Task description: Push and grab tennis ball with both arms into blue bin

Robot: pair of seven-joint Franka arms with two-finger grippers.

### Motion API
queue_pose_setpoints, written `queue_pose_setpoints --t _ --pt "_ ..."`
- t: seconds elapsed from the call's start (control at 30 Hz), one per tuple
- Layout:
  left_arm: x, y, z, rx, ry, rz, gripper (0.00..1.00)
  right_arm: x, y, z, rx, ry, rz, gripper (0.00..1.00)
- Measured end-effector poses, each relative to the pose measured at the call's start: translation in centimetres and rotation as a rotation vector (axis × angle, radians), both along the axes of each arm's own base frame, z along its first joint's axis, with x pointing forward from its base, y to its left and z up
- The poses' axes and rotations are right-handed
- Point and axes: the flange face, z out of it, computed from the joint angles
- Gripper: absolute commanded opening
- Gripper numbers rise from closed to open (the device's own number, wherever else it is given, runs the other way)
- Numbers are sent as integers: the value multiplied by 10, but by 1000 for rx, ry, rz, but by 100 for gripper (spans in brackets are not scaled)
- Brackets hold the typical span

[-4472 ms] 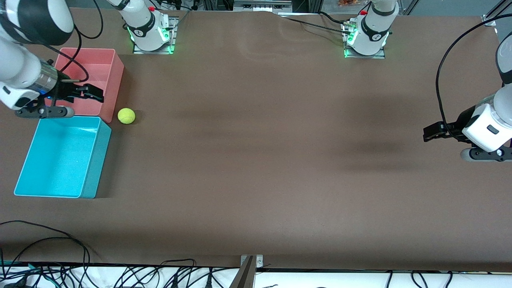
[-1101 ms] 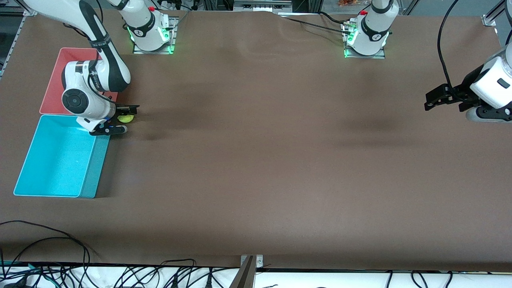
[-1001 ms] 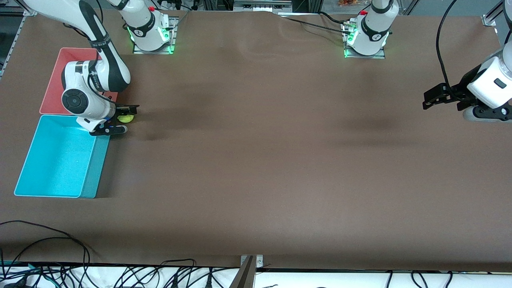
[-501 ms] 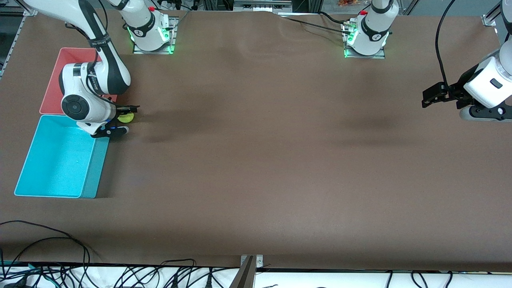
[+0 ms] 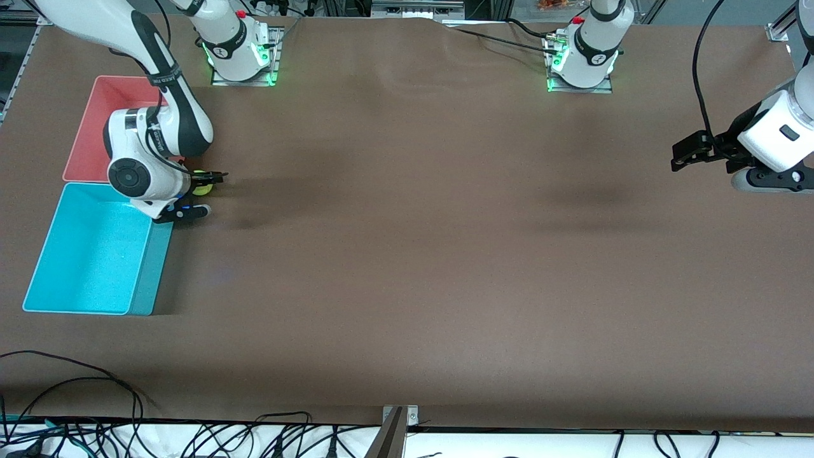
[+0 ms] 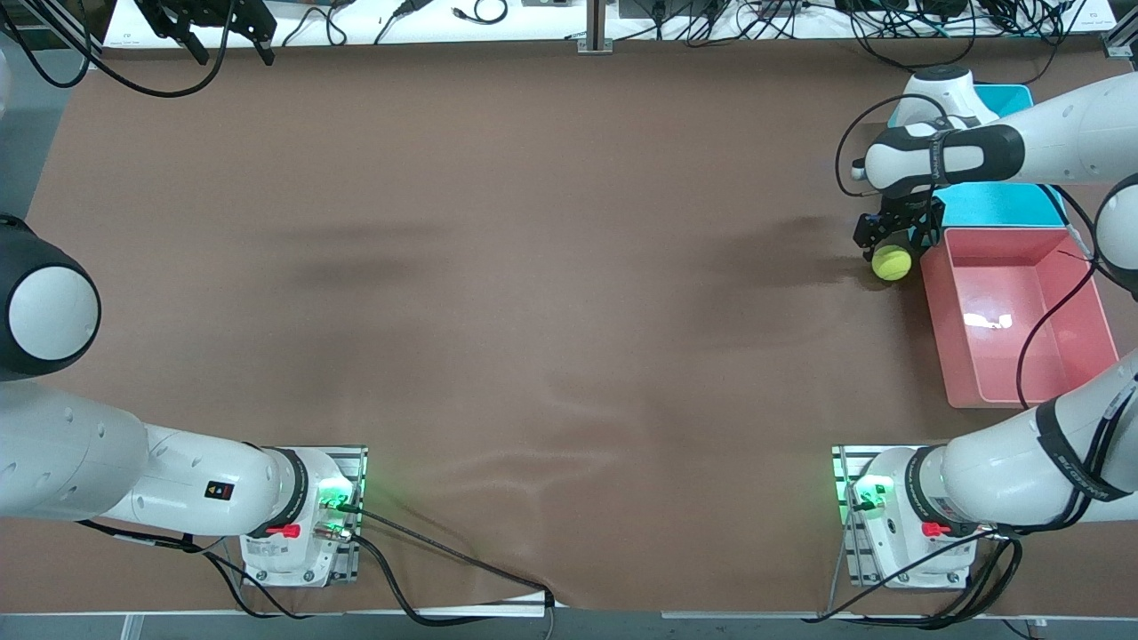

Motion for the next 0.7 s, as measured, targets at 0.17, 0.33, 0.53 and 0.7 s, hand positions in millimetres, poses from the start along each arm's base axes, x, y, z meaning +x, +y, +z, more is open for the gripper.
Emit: queue_pose_setpoints --t 0.17,0.33,0.53,0.7 --pt "0 0 0 0 0 0 100 -1 0 -9 -2 11 10 100" --pt "0 0 0 0 0 0 100 -4 -2 -20 -18 30 36 100" --pt "0 0 0 0 0 0 100 -6 -3 -30 -22 46 46 57" --pt "0 0 0 0 0 0 100 -8 -4 -34 -37 56 75 35"
